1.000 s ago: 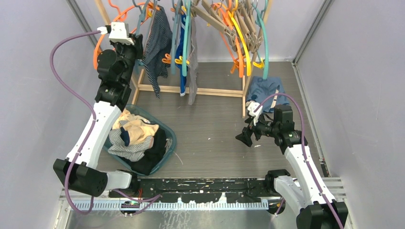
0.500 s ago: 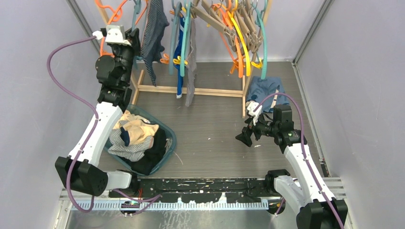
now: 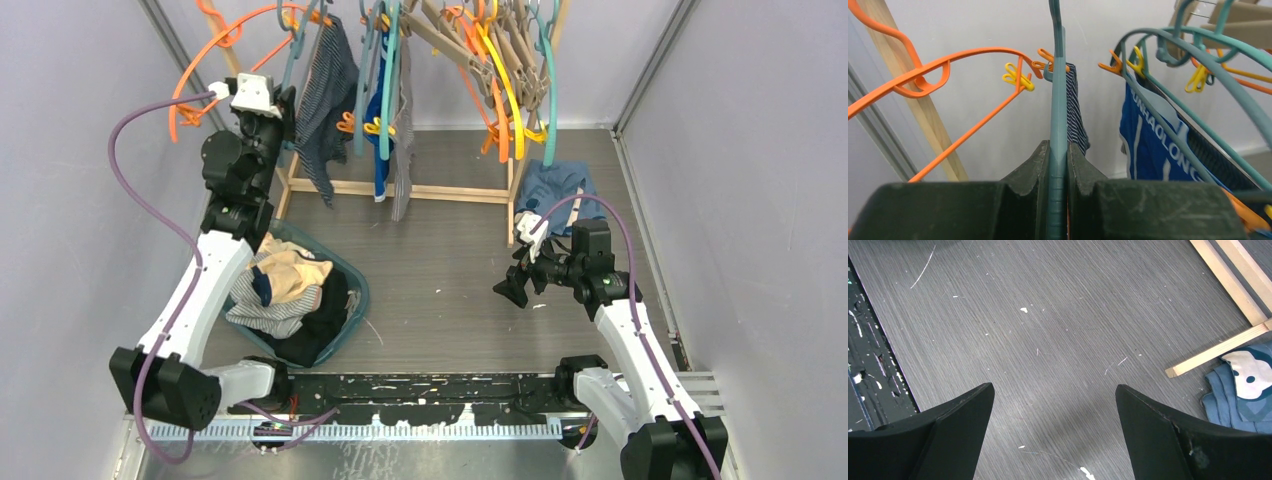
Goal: Remove the underwear clipped to the hanger
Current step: Pick up the hanger from the clothesline.
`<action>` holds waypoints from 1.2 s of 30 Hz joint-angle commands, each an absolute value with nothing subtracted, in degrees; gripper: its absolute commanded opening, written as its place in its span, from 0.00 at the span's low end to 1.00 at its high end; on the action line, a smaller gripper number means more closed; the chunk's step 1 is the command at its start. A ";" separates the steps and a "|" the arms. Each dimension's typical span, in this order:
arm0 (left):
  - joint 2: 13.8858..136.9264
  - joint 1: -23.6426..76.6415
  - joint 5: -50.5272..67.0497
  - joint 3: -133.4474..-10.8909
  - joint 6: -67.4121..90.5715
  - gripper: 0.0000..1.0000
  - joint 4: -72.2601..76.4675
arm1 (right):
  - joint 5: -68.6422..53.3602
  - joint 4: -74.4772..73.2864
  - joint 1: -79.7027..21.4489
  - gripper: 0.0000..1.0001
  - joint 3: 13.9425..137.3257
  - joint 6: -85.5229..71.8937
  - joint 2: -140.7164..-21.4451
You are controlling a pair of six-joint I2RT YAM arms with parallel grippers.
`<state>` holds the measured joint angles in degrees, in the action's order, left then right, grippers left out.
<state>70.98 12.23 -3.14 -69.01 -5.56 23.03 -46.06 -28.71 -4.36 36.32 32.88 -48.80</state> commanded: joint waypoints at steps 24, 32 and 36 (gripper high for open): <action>51.62 11.82 0.80 -78.42 -16.84 0.00 -28.63 | -49.55 -26.64 -4.61 0.98 36.83 33.15 -46.06; 48.55 11.76 5.61 -92.70 -23.11 0.00 -51.71 | -49.18 -26.64 -5.08 0.98 36.82 33.22 -45.87; 47.98 11.78 10.04 -101.00 -26.35 0.00 -63.25 | -49.13 -26.65 -5.27 0.98 36.85 33.38 -45.79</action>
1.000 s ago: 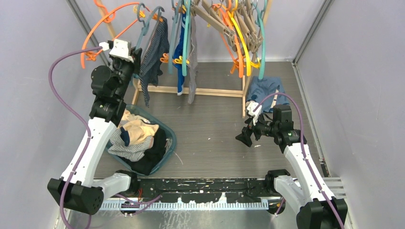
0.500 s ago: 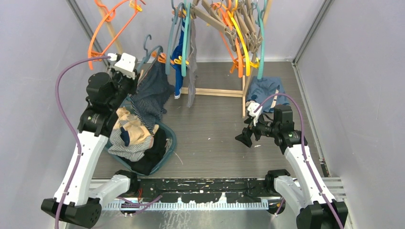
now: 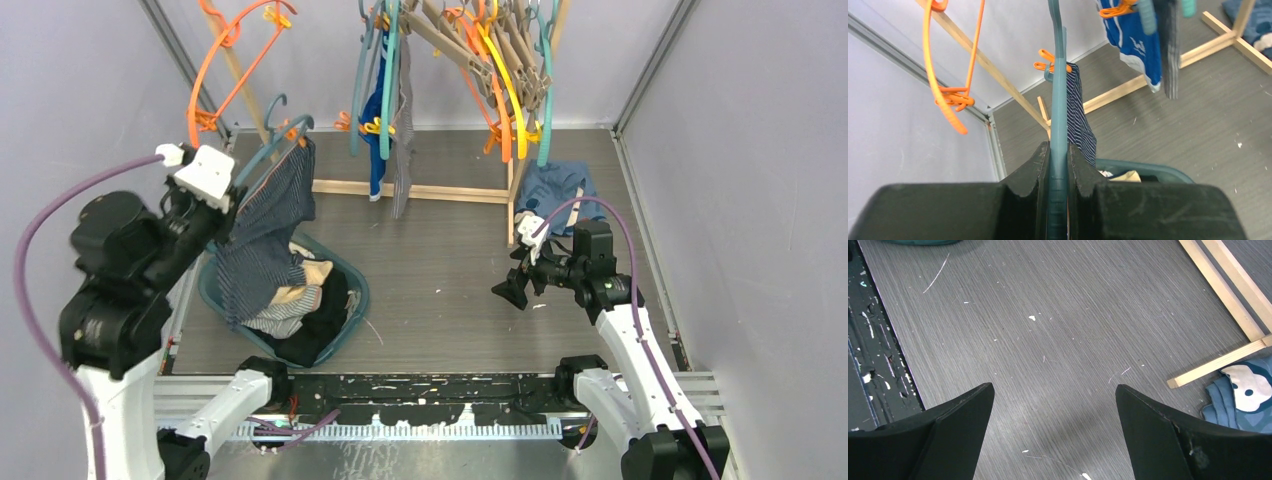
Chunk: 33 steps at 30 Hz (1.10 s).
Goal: Remove the underwear clipped to the hanger
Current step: Pick up the hanger from the clothesline.
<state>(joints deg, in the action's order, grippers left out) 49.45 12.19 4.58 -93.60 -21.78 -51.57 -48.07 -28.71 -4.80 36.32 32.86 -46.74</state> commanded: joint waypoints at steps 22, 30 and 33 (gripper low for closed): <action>53.29 11.86 60.69 -99.97 -21.62 0.00 -70.08 | -58.52 -39.45 -5.36 0.98 55.48 27.30 -51.75; 61.39 11.95 69.77 -105.13 -8.15 0.00 -54.50 | -52.39 -38.53 -5.32 0.98 68.32 12.78 -52.33; 63.58 12.10 72.87 -105.21 -2.45 0.00 -45.75 | -47.86 -38.16 -5.26 0.99 72.70 8.33 -51.66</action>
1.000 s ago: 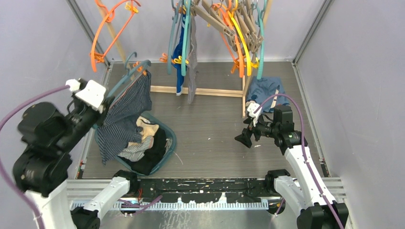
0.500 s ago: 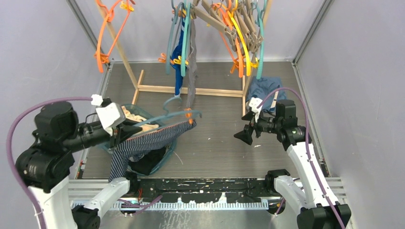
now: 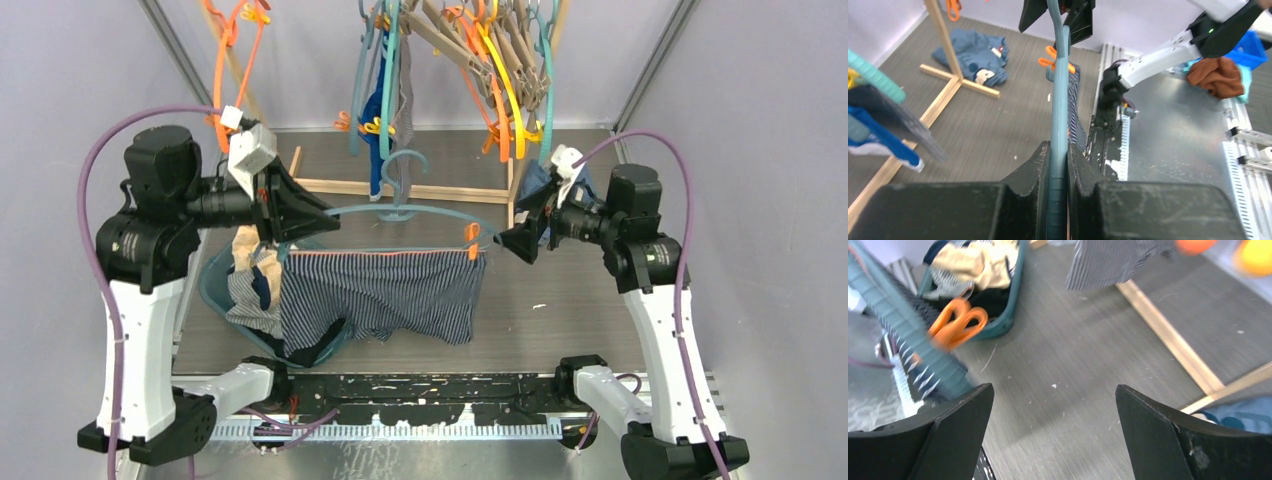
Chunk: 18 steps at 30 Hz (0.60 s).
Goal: Remove the underwear clipped to the hanger
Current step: Pick up the hanger from the clothesline, then remove the underwear from the hanger.
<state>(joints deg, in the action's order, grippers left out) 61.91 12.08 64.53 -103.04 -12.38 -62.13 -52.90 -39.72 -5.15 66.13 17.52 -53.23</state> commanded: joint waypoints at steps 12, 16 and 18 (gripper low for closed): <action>66.00 17.07 77.95 -93.73 -1.16 0.00 -33.72 | -26.49 -37.71 -3.69 1.00 77.54 2.80 -51.32; 64.25 19.48 78.46 -87.52 -1.79 0.00 -28.20 | -26.55 -37.71 -3.69 1.00 77.13 3.60 -52.07; 64.23 20.46 79.53 -85.33 -4.34 0.00 -27.09 | -29.65 -38.05 -3.69 1.00 76.92 4.14 -52.09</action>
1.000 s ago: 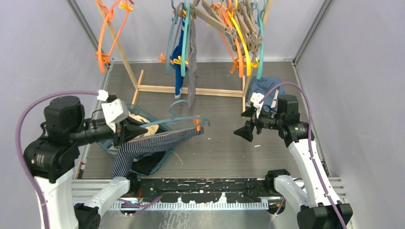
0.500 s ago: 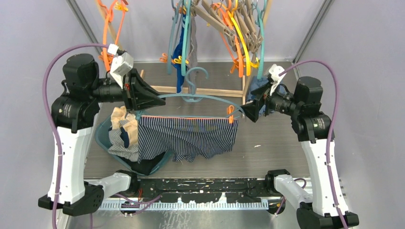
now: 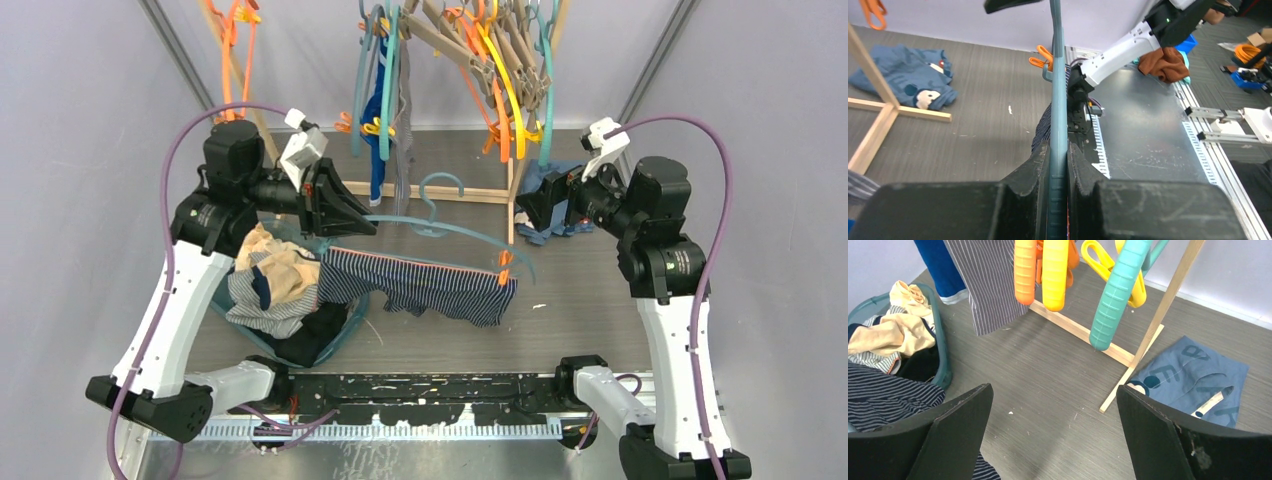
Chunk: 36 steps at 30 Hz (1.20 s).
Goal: Remove the underwear clipped to the hanger
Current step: Remove the underwear from the hanger.
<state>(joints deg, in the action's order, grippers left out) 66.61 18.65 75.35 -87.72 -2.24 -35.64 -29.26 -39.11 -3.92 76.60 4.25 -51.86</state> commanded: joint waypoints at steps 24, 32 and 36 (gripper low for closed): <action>75.29 24.33 83.13 -85.47 -47.18 0.00 -40.44 | -57.84 -43.48 -0.77 1.00 63.60 -0.10 -45.82; 74.06 24.43 84.24 -84.24 -52.97 0.00 -43.07 | -55.62 -47.66 0.60 1.00 63.37 0.22 -46.39; 71.17 24.43 83.31 -82.16 -54.85 0.00 -43.30 | -55.99 -50.58 0.79 0.96 63.73 1.98 -47.94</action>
<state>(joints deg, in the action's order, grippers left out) 75.68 24.32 81.23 -82.74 -50.57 -43.40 -55.13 -47.99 0.51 63.29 1.08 -46.87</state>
